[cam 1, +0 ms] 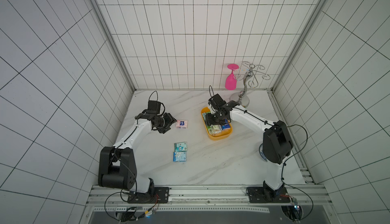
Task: Put the pocket tissues into the storage box
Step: Place the pocket tissues in the storage box.
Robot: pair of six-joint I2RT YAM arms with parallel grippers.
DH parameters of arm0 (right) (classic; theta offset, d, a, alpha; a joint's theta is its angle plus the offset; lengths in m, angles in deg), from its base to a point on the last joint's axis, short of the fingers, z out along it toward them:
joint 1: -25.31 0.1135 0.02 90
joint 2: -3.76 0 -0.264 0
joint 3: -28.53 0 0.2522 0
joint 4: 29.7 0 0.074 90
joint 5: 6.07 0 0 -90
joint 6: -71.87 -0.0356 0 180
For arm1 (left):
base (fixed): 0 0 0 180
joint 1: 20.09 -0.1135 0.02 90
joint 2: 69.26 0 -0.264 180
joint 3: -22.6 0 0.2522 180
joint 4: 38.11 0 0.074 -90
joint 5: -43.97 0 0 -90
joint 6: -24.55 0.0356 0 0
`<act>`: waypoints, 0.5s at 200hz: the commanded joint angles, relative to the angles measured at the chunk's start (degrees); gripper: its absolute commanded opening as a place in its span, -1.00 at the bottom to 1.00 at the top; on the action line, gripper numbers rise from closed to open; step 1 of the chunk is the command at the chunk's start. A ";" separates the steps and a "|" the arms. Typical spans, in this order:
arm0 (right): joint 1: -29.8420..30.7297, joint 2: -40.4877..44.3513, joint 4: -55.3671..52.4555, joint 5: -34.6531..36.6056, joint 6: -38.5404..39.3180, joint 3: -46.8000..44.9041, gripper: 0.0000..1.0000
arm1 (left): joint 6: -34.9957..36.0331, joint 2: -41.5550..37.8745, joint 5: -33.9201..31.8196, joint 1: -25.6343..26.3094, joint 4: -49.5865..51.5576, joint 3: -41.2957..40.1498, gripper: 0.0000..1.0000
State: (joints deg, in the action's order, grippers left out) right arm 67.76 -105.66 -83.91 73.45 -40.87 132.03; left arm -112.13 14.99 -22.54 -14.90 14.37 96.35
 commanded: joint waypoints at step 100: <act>-3.21 -4.16 1.76 -1.11 -4.54 -4.57 0.18 | 1.69 -2.25 -1.86 -0.01 2.20 2.33 0.28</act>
State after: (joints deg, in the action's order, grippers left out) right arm 66.26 -108.29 -80.72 70.09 -44.28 127.99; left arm -111.65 14.29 -23.46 -14.90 15.95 97.00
